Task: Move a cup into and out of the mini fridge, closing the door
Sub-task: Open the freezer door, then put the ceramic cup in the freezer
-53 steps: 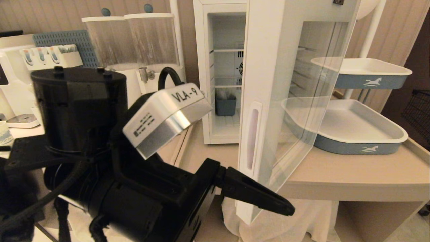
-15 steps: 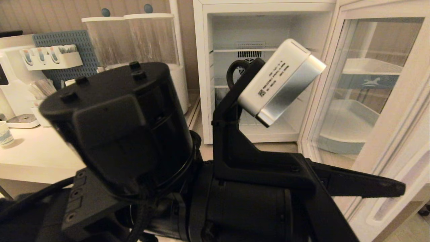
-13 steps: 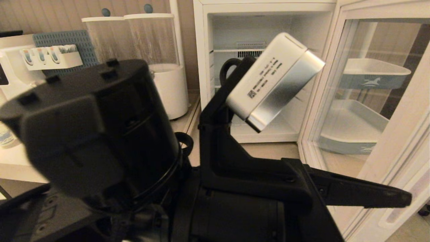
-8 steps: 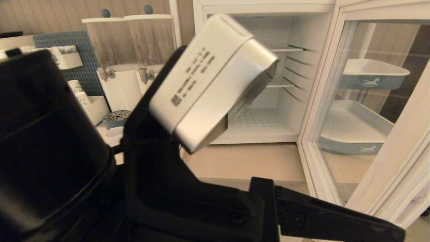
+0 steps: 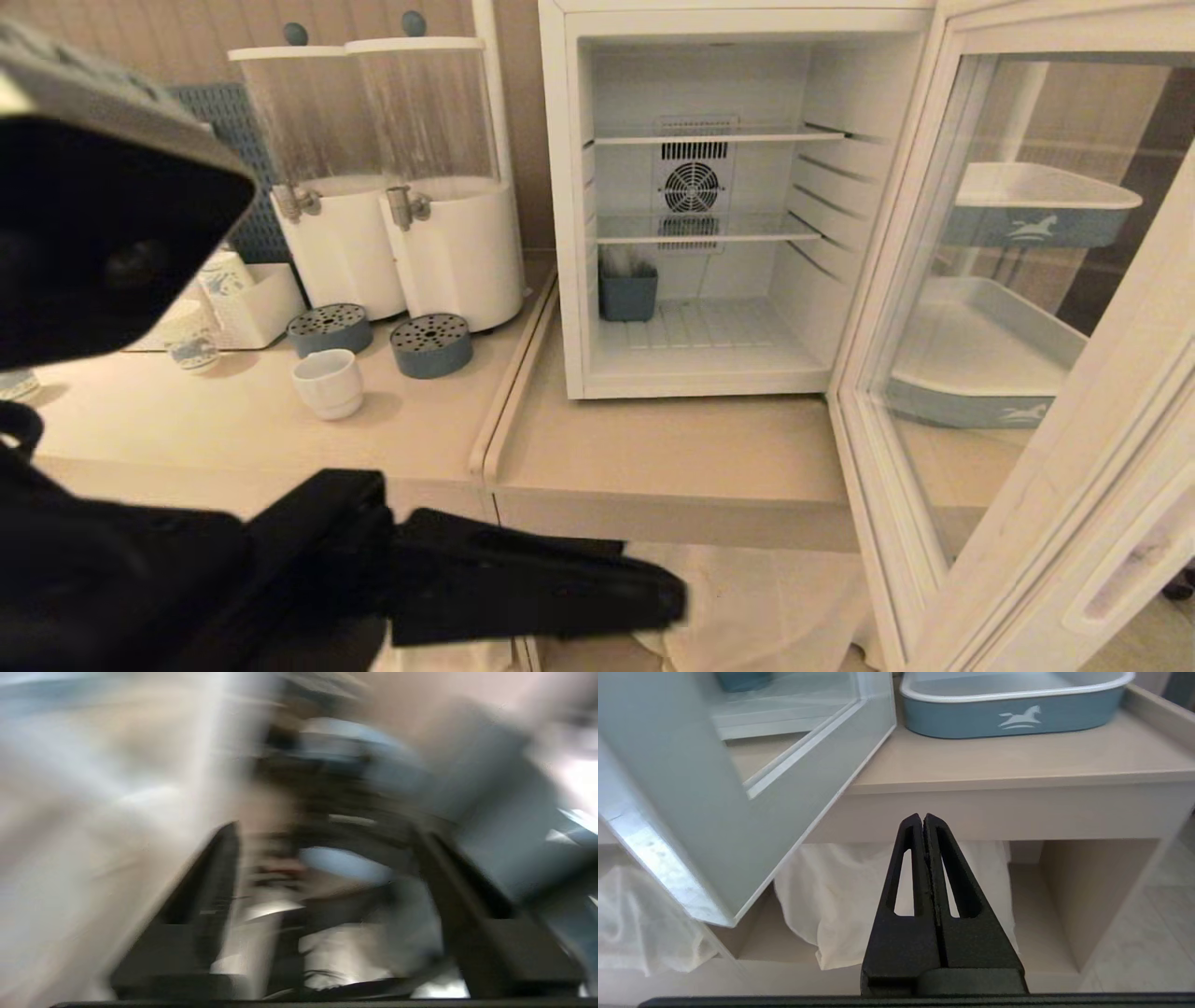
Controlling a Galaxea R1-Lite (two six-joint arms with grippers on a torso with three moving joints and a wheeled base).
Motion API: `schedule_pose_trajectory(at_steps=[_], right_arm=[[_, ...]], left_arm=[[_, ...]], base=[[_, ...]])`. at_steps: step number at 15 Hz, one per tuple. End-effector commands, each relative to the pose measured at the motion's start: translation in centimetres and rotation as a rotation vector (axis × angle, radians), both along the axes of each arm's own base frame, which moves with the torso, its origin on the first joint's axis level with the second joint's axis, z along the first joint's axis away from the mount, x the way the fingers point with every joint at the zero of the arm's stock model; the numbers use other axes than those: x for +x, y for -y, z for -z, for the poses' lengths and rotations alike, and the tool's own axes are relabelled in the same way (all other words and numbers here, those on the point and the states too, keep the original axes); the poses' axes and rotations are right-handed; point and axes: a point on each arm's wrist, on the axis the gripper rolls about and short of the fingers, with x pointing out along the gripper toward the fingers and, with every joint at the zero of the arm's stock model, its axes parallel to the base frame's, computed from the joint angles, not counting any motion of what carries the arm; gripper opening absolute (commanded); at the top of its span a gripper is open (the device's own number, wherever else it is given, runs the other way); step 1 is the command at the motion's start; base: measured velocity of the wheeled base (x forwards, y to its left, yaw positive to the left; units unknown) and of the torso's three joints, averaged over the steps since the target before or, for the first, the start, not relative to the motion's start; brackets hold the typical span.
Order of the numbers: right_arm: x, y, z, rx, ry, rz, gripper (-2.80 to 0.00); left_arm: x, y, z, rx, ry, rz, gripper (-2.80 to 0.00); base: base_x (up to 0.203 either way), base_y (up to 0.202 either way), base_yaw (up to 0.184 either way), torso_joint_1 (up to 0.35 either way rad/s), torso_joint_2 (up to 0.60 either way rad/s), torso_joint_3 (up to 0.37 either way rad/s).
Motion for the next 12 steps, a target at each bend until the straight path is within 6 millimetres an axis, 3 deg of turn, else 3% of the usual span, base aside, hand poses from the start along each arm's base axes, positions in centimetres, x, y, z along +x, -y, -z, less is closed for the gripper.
schedule_pose_trajectory(at_steps=[1,3,6,12], right_arm=[[0.0,0.0,0.0,0.000,-0.001,0.000,-2.80],[0.0,0.0,0.0,0.000,-0.001,0.001,-2.80],[0.0,0.0,0.0,0.000,-0.001,0.001,-2.80],[0.0,0.0,0.0,0.000,0.000,0.000,-2.80]], left_arm=[[0.2,-2.9,0.1,0.005,0.026,-0.351,-2.80],[0.8,-5.1,1.2,0.068,0.047,-0.661,-2.80],[0.7,-7.7,1.8,0.126,0.058,-0.966,-2.80],[-1.7,-12.5,1.7,0.169,0.062,-1.353,-2.80]], base=[[0.000,0.000,0.000,0.000,0.00,0.000],[0.000,0.000,0.000,0.000,0.00,0.000],[0.000,0.000,0.000,0.000,0.00,0.000],[0.000,0.000,0.000,0.000,0.00,0.000]])
